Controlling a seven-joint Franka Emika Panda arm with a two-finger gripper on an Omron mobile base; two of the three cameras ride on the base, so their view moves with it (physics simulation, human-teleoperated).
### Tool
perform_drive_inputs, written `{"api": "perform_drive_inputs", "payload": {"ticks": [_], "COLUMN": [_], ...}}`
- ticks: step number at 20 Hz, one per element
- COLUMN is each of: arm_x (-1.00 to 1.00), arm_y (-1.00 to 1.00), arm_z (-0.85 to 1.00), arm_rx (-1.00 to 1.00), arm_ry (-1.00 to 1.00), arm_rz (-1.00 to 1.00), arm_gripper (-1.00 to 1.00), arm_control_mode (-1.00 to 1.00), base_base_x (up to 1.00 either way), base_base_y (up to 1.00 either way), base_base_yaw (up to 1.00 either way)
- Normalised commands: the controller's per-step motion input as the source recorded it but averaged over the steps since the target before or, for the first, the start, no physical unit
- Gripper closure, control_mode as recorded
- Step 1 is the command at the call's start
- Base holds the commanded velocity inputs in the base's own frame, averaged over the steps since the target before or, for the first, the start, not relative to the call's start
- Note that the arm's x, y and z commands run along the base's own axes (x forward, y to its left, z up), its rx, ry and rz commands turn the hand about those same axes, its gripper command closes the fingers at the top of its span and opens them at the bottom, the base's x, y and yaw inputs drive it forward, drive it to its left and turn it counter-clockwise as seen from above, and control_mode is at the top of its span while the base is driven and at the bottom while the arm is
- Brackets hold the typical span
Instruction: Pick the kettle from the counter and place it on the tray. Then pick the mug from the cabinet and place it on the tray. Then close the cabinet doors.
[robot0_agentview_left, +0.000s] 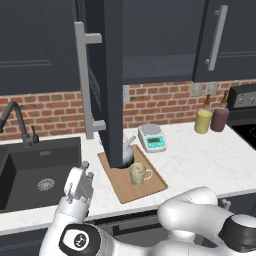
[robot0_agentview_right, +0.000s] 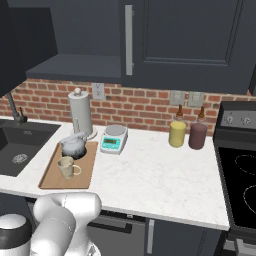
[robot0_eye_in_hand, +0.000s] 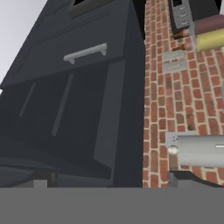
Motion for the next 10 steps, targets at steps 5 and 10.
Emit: {"api": "perform_drive_inputs", "payload": {"ticks": [5,10], "arm_x": [0.0,0.01], "arm_y": [0.22,0.24], "arm_z": [0.3,0.38], "arm_rx": [0.0,0.0], "arm_ry": [0.06,0.03], "arm_rz": [0.0,-0.05], "arm_gripper": [-1.0,-1.0], "arm_control_mode": [-1.0,-1.0], "base_base_x": [0.0,0.0], "base_base_y": [0.0,0.0], "base_base_yaw": [0.0,0.0]}}
